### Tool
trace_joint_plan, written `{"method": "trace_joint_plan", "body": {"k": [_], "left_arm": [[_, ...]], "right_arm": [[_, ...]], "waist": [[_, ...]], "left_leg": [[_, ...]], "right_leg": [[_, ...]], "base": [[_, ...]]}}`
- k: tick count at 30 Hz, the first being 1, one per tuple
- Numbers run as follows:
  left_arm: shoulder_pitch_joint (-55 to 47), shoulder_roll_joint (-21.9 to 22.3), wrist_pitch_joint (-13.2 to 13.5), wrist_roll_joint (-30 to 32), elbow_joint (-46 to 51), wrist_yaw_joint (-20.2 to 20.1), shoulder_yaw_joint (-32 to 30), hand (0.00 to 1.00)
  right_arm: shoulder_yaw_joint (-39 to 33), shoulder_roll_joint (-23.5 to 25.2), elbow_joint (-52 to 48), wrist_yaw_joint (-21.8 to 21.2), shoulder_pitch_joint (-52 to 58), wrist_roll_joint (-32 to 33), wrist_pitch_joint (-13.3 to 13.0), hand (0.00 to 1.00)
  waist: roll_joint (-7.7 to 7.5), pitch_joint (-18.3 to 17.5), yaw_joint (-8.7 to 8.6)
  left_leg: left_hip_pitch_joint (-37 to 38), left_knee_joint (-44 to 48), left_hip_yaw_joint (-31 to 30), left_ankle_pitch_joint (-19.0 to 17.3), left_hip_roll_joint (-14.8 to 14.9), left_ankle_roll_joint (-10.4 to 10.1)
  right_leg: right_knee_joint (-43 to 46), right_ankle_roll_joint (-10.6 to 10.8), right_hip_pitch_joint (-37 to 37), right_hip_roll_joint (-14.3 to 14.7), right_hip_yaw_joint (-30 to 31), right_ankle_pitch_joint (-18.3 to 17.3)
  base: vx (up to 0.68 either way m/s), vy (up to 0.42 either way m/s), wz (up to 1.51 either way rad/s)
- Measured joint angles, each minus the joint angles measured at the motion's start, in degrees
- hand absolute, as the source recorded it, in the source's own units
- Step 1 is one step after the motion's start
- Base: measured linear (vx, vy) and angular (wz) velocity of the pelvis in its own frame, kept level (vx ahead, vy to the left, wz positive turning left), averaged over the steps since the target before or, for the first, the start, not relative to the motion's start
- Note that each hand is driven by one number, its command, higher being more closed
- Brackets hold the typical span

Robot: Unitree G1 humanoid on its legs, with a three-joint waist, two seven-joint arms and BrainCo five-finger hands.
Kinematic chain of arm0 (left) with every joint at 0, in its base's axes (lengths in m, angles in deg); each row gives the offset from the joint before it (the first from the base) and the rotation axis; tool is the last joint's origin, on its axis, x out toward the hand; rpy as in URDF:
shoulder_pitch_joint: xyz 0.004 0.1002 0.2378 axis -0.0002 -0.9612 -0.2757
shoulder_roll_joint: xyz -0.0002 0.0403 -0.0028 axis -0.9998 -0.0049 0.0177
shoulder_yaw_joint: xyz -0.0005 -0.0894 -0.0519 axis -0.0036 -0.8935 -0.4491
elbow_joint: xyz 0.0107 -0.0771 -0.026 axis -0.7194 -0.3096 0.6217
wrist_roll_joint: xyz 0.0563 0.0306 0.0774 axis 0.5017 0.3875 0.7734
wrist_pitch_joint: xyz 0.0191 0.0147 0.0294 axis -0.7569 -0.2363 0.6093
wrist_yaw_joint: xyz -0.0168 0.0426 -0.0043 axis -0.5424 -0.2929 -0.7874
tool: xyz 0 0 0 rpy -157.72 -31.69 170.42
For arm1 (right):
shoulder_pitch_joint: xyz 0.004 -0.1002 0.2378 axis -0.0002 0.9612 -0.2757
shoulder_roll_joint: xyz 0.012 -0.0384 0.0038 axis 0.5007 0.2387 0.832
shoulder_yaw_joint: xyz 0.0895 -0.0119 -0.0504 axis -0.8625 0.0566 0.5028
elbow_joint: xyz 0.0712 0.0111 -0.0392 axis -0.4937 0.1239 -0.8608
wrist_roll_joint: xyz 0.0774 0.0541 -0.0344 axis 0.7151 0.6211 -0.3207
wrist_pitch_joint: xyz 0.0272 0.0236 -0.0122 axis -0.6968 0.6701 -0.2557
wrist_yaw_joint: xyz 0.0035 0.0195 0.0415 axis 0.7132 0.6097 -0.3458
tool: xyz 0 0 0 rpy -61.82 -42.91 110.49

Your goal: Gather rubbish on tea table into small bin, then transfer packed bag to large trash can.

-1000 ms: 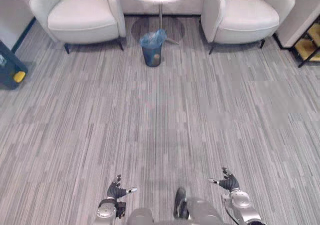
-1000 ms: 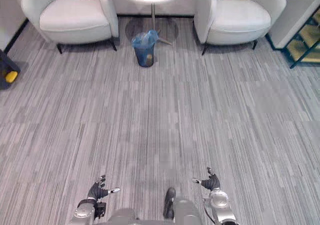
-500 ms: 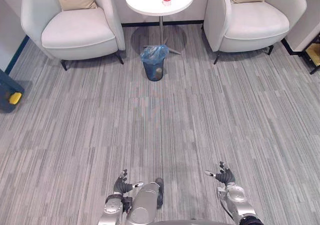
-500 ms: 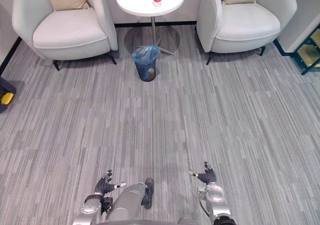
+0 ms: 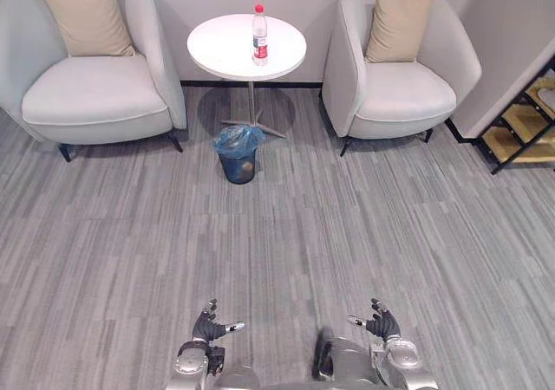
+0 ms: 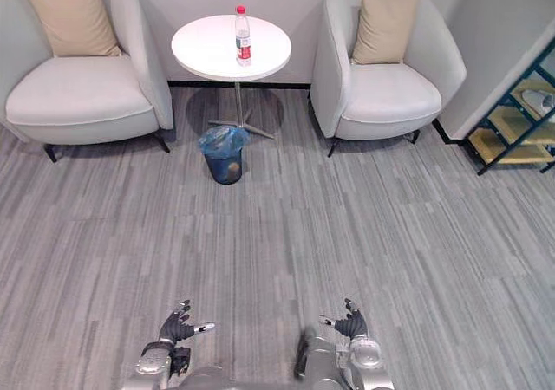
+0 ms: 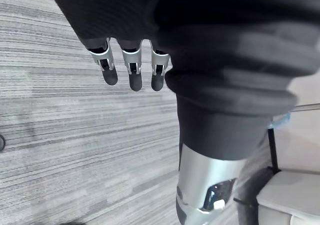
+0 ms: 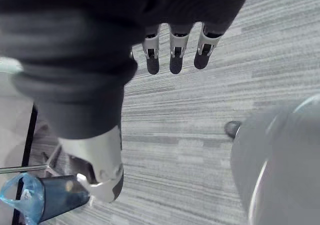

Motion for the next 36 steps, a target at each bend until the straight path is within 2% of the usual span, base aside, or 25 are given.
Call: {"method": "trace_joint_plan", "body": {"k": [1, 3, 4, 6, 8, 10, 11, 12, 13, 14, 16, 19, 20, 21, 23, 25, 26, 28, 30, 31, 32, 33, 34, 35, 36], "left_arm": [[0.36, 0.25, -0.02, -0.01, -0.2, 0.0, -0.23, 0.0], [0.9, 1.27, -0.16, -0.01, -0.12, 0.01, -1.52, 0.0], [0.7, 1.47, -0.16, -0.01, 0.14, -0.01, -1.56, 0.0], [0.45, 1.66, -0.23, -0.02, 0.88, -0.05, -1.44, 0.0], [0.38, 1.95, -0.17, -0.04, 1.86, -0.08, -1.2, 0.0], [0.52, 1.87, -0.13, -0.04, 2.11, -0.03, -1.24, 0.0], [0.28, 1.94, -0.14, -0.04, 2.08, -0.05, -1.17, 0.0], [0.29, 1.94, -0.16, -0.03, 1.98, -0.09, -1.08, 0.0], [0.16, 1.88, -0.18, -0.02, 1.89, -0.08, -1.16, 0.0], [-0.3, 1.66, -0.18, -0.01, 1.86, -0.07, -1.69, 0.0], [-0.06, 1.81, -0.13, -0.02, 1.85, -0.07, -1.95, 0.0], [-0.48, 1.71, -0.13, -0.04, 1.74, -0.16, -2.01, 0.0], [-0.69, 1.81, -0.12, -0.05, 1.77, -0.2, -1.71, 0.0], [-0.95, 1.47, -0.15, -0.05, 1.8, -0.23, -1.07, 0.0], [-0.99, 0.78, -0.28, -0.05, 1.79, -0.22, -0.71, 0.0], [-1.78, 0.24, -0.38, -0.09, 1.81, -0.18, 0.16, 0.0], [-1.63, 0.27, -0.4, -0.09, 1.81, -0.18, 0.15, 0.0], [-1.25, 0.7, -0.38, -0.17, 1.79, -0.14, 0.05, 0.0], [-0.94, 0.63, -0.37, -0.17, 1.75, -0.13, 0.04, 0.0], [-0.82, 0.53, -0.33, -0.16, 1.64, -0.11, 0.06, 0.0], [-0.92, 0.22, -0.2, -0.13, 1.31, -0.08, 0.07, 0.0], [-0.9, -0.79, -0.22, -0.05, 0.55, -0.1, 0.02, 0.0], [-0.8, -0.53, -0.27, -0.04, -0.59, -0.08, -0.1, 0.0], [-0.8, 0.88, -0.29, -0.03, -1.39, -0.08, -1.18, 0.0], [-0.86, 1.2, -0.29, -0.03, -1.41, -0.04, -1.62, 0.0]], "right_arm": [[0.07, 0.12, 0.01, 0.0, 0.12, 0.03, 0.01, 0.0], [0.33, 0.52, -0.32, 0.09, 0.4, 0.16, -0.03, 0.0], [0.38, 0.94, -0.29, 0.25, 0.34, 0.3, -0.06, 0.0], [0.17, 1.18, -0.88, 0.53, 0.09, 0.91, -0.34, 0.0], [-0.08, 1.0, -1.66, 1.2, -0.02, 1.44, -0.38, 0.0], [-0.41, 0.59, -2.24, 1.3, -0.38, 1.81, -0.35, 0.0], [-0.46, 0.4, -2.25, 1.34, -0.82, 1.86, -0.34, 0.0], [-0.48, -0.16, -2.19, 1.34, -1.31, 1.86, -0.32, 0.0], [-0.41, -0.12, -2.18, 1.34, -1.35, 1.86, -0.25, 0.0], [-0.12, 0.31, -2.25, 1.28, -1.42, 1.86, -0.2, 0.0], [0.02, 0.39, -2.29, 1.16, -1.79, 1.77, -0.17, 0.0], [0.07, 0.99, -2.57, 0.98, -2.23, 1.09, -0.29, 0.0], [0.14, 1.11, -2.53, 0.94, -2.11, 0.55, -0.28, 0.0], [0.44, 1.39, -2.5, 0.71, -1.79, -0.01, -0.25, 0.0], [0.48, 1.73, -2.49, -0.01, -0.82, -0.42, -0.14, 0.0], [0.82, 2.36, -2.5, -0.3, 1.75, -0.44, 0.01, 0.0], [0.82, 2.37, -2.5, -0.3, 1.85, -0.44, 0.15, 0.0], [0.81, 2.36, -2.53, -0.3, 1.56, -0.43, 0.43, 0.0], [0.79, 2.42, -2.47, -0.3, 1.26, -0.42, 0.41, 0.0], [0.79, 2.42, -2.34, -0.31, 1.22, -0.42, 0.41, 0.0], [0.81, 2.59, -1.91, -0.29, 1.28, -0.43, 0.43, 0.0], [0.8, 2.83, -1.15, -0.28, 1.49, -0.42, 0.45, 0.0], [0.74, 2.45, -0.07, -0.29, 1.6, -0.42, 0.44, 0.0], [0.63, 1.65, 1.05, -0.26, 1.08, -0.42, 0.89, 0.0], [0.57, 1.65, 1.02, -0.27, 0.9, -0.42, 0.89, 0.0]], "waist": [[0.26, 0.11, 0.02], [0.9, 0.62, 0.03], [0.64, 1.12, 0.45], [0.11, 1.25, 1.2], [0.09, 1.4, 1.74], [0.58, 1.37, 1.7], [1.0, 1.44, 1.77], [1.7, 1.78, 2.26], [1.79, 1.78, 3.2], [0.92, 1.5, 4.25], [0.28, 1.35, 4.38], [-0.02, 1.11, 4.84], [0.01, 1.04, 4.79], [-0.54, 0.84, 4.42], [-1.52, 0.82, 3.99], [-2.17, 0.62, 2.46], [-2.37, 0.54, 2.38], [-1.67, 0.89, 1.49], [-1.1, 1.07, 1.24], [-1.05, 1.08, 1.01], [-2.07, 0.57, 0.56], [-3.79, -0.26, -0.06], [-4.18, -0.66, -0.09], [-1.51, -1.54, 0.06], [-1.1, -1.57, 0.02]], "left_leg": [[-1.76, 4.03, -0.98, 0.44, 0.39, -0.73], [-8.86, 21.34, -1.94, 6.12, 1.82, 0.05], [-13.48, 31.96, -0.2, 5.76, 3.63, 0.64], [-17.62, 33.88, 2.94, 3.9, 3.73, 2.56], [-20.45, 27.35, 5.9, 2.45, 2.22, 2.84], [-22.22, 15.52, 7.15, 2.45, -0.51, 2.79], [-22.15, 5.44, 7.39, 3.88, -2.52, 1.9], [-21.47, -3.05, 7.42, 9.27, -3.66, 2.42], [-20.37, -5.15, 7.69, 13.13, -3.89, 2.94], [-18.39, -8.29, 8.99, 15.91, -5.28, 4.5], [-18.42, -5.96, 9.99, 14.27, -7.11, 7.82], [-15.57, -3.39, 11.51, 9.25, -9.21, 9.4], [-13.56, -4.12, 11.87, 7.64, -9.87, 9.91], [-11.36, -5.16, 11.76, 6.3, -10.95, 10.17], [-8.36, -5.48, 11.44, 4.93, -12.08, 10.82], [-2.37, -7.0, 9.18, 3.45, -12.89, 11.38], [-1.52, -7.5, 8.86, 3.46, -12.8, 11.38], [2.16, -9.59, 7.61, 3.46, -11.29, 11.36], [3.88, -10.42, 6.07, 3.01, -9.35, 10.5], [4.14, -10.47, 5.28, 2.71, -8.76, 9.79], [4.47, -10.8, 4.18, 2.4, -8.7, 8.48], [4.78, -10.88, 2.24, 1.18, -9.33, 6.47], [5.6, -10.89, 1.47, 0.48, -9.06, 5.58], [5.27, -9.34, 0.34, 0.89, -6.02, 4.28], [4.56, -7.79, -0.09, 0.95, -5.63, 4.16]], "right_leg": [[-0.34, -0.43, 0.82, 0.54, -0.47, -0.8], [-3.05, -1.59, 5.61, 2.53, -1.6, -2.3], [-5.29, -2.72, 10.1, 3.82, -1.52, -3.0], [-7.92, -3.03, 13.85, 4.36, -1.0, -3.22], [-10.65, -3.01, 16.17, 4.36, -0.22, -3.22], [-13.02, -3.02, 17.88, 4.17, 0.42, -3.49], [-14.2, -2.47, 18.68, 4.0, 0.89, -3.65], [-14.65, -1.43, 19.4, 3.99, 1.77, -4.4], [-14.71, -1.03, 19.8, 3.92, 2.85, -4.71], [-15.12, 0.3, 20.15, 2.64, 4.24, -5.28], [-14.57, 2.52, 20.4, 0.49, 4.61, -6.42], [-6.1, 6.17, 20.03, -2.28, 6.35, -9.9], [3.12, 8.31, 17.03, -3.13, 7.77, -11.24], [14.56, 9.61, 12.54, -4.54, 7.95, -10.83], [27.86, 11.67, 7.48, -6.51, 7.89, -9.32], [37.43, 8.3, 2.54, -7.81, 5.52, -11.29], [37.29, 7.91, 2.03, -7.74, 5.05, -11.54], [30.73, 5.74, -1.4, -7.17, 1.31, -12.83], [20.55, 5.38, -3.07, -4.69, 1.4, -12.47], [15.67, 4.7, -3.13, -3.72, 1.79, -11.39], [4.61, 4.31, -2.3, -2.62, 3.31, -6.46], [-1.92, 1.96, -2.09, -2.62, 4.52, 2.29], [-0.76, 1.3, -2.07, -2.37, 4.73, 2.95], [-1.39, -0.11, -1.22, -0.41, 3.06, 2.1], [-2.54, -0.23, -0.38, 0.17, 2.78, 1.35]], "base": [[0.34, -0.306, 0.2], [0.31, -0.257, 0.17], [0.28, -0.189, -0.06], [0.27, -0.155, -0.22], [0.23, -0.052, -0.19], [0.25, 0.054, -0.14], [0.29, 0.134, -0.21], [0.3, 0.155, -0.33], [0.33, 0.168, -0.43], [0.38, 0.151, -0.24], [0.39, 0.153, -0.03], [0.34, 0.178, -0.11], [0.28, 0.138, -0.11], [0.35, 0.137, -0.07], [0.31, 0.068, 0.14], [0.45, 0.029, 0.49], [0.46, -0.016, 0.44], [0.37, -0.055, 0.32], [0.32, -0.094, 0.33], [0.37, -0.139, 0.54], [0.38, -0.176, 0.67], [0.39, -0.207, 0.66], [0.46, -0.268, 0.42], [0.39, -0.227, 0.19], [0.38, -0.216, 0.04]]}}
